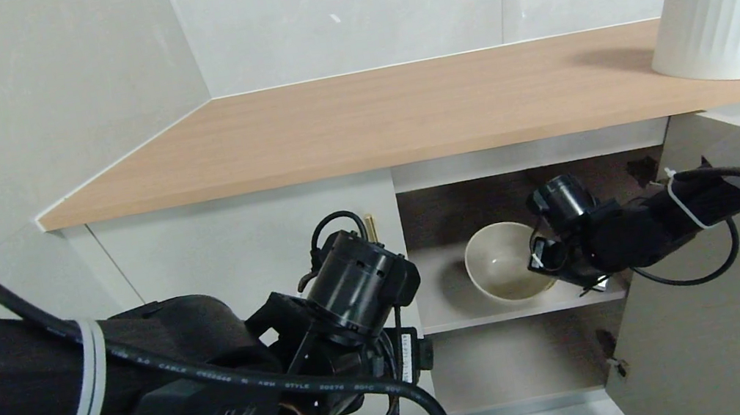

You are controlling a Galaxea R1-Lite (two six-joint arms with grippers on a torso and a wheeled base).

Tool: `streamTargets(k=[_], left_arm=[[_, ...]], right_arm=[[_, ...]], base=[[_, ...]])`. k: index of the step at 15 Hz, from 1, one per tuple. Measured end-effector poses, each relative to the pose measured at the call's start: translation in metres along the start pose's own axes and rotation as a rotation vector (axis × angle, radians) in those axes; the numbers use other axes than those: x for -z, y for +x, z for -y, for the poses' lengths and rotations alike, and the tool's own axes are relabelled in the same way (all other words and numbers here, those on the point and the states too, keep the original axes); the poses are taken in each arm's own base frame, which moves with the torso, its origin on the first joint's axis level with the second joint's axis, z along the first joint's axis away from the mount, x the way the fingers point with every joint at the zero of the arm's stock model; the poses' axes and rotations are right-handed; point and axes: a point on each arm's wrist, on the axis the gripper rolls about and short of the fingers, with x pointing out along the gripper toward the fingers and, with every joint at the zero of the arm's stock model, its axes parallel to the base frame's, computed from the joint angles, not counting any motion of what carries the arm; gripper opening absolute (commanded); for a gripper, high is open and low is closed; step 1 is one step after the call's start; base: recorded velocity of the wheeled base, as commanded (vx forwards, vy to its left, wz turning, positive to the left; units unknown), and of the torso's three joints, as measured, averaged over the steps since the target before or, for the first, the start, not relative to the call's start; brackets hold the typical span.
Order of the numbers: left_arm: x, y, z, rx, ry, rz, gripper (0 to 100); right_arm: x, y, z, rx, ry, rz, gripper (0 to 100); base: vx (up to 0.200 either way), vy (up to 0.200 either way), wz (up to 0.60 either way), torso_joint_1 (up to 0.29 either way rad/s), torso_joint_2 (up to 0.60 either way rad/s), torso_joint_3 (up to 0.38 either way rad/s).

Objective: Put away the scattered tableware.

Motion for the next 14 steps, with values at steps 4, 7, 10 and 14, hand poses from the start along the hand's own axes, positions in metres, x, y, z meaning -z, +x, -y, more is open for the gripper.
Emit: streamTargets(k=[4, 7, 10, 14], left_arm=[[-0.001, 0.000, 0.000, 0.000, -0.001, 0.002, 100], [-0.001, 0.000, -0.001, 0.000, -0.003, 0.003, 100], [-0.001, 0.000, -0.001, 0.000, -0.003, 0.002, 100], [-0.001, 0.000, -0.001, -0.001, -0.003, 0.001, 100]], right_arm=[[-0.014, 0.023, 0.006, 0.050, 0.036, 0.055, 0], [-0.018, 0.040, 0.011, 0.076, 0.049, 0.064, 0], [-0.020, 0.051, 0.011, 0.080, 0.055, 0.069, 0], [-0.020, 0.059, 0.011, 0.082, 0.055, 0.067, 0]], base=[[0.000, 0.000, 0.00, 0.000, 0.00, 0.000], [0.000, 0.000, 0.00, 0.000, 0.00, 0.000], [0.000, 0.000, 0.00, 0.000, 0.00, 0.000], [0.000, 0.000, 0.00, 0.000, 0.00, 0.000]])
